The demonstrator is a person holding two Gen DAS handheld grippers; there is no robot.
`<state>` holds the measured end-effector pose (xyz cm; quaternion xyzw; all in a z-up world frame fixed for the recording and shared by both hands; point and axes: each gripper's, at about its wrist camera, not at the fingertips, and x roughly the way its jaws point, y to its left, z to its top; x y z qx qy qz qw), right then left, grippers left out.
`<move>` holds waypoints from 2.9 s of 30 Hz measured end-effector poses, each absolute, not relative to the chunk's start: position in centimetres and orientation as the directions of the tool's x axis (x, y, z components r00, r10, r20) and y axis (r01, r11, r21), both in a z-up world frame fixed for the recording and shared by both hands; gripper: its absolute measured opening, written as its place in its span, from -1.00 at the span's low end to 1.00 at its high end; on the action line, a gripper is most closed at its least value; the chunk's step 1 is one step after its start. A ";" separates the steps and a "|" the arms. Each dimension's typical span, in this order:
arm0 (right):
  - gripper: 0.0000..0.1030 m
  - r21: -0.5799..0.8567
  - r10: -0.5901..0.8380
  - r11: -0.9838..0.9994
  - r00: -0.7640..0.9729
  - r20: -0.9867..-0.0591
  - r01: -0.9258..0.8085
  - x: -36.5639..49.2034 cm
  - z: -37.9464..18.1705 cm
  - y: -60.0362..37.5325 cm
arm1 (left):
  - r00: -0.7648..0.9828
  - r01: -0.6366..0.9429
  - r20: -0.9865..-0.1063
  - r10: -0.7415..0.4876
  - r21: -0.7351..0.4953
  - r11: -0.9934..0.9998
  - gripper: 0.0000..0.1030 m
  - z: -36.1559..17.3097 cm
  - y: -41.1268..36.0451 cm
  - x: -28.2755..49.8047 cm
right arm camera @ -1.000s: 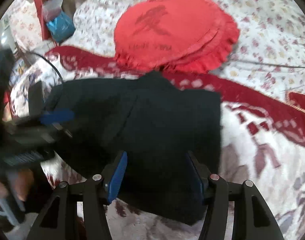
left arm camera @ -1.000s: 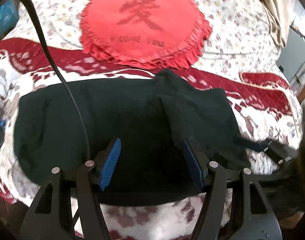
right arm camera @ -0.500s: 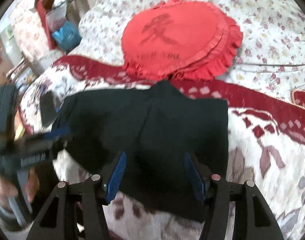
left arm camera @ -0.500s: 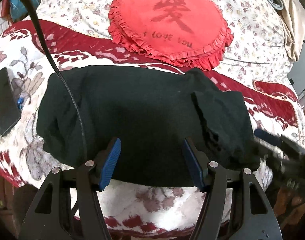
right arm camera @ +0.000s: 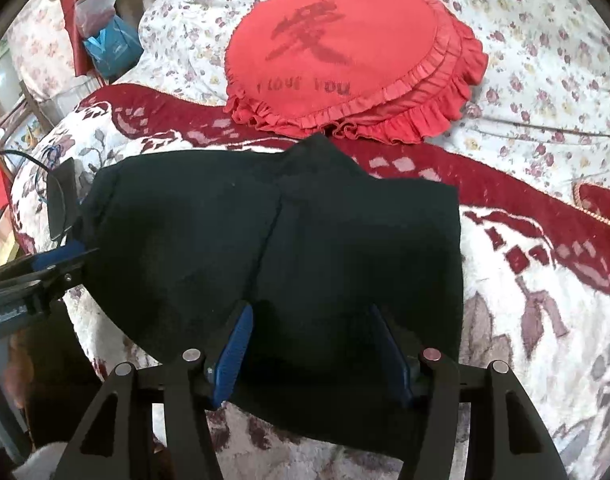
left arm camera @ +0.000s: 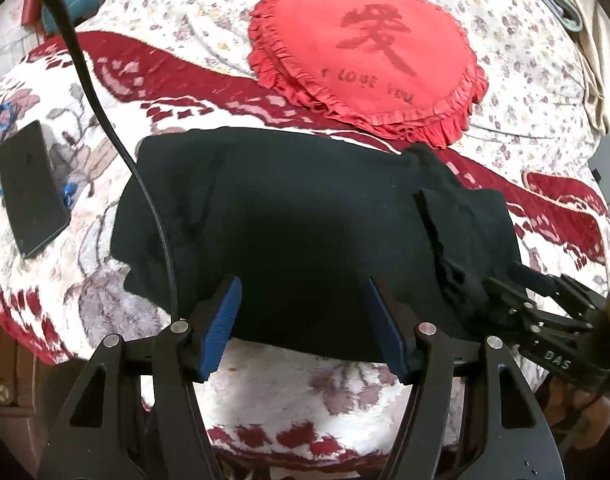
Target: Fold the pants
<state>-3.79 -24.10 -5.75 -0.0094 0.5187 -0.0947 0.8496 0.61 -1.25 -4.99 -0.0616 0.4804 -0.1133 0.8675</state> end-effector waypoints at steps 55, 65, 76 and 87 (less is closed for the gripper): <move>0.25 -0.044 0.032 0.988 0.469 -0.883 -0.151 7.9 -6.9 -16.1 | 0.465 -0.155 -0.832 -0.301 -0.412 0.898 0.35 -7.5 8.4 -0.6; 0.40 0.066 0.200 0.938 0.375 -0.905 -0.340 17.3 -10.7 -10.8 | 0.485 -0.183 -0.813 -0.323 -0.455 0.871 0.49 -8.9 8.3 0.6; -0.41 0.302 0.395 0.902 0.313 -0.864 -0.307 19.4 -13.2 -11.4 | 0.586 -0.108 -0.729 -0.353 -0.502 0.858 -0.28 -7.9 7.2 1.1; -0.56 0.413 0.487 0.871 0.579 -0.654 -0.266 11.3 1.0 -21.6 | 0.691 0.321 -0.531 -0.491 -0.383 0.866 -0.58 3.1 -1.0 -2.9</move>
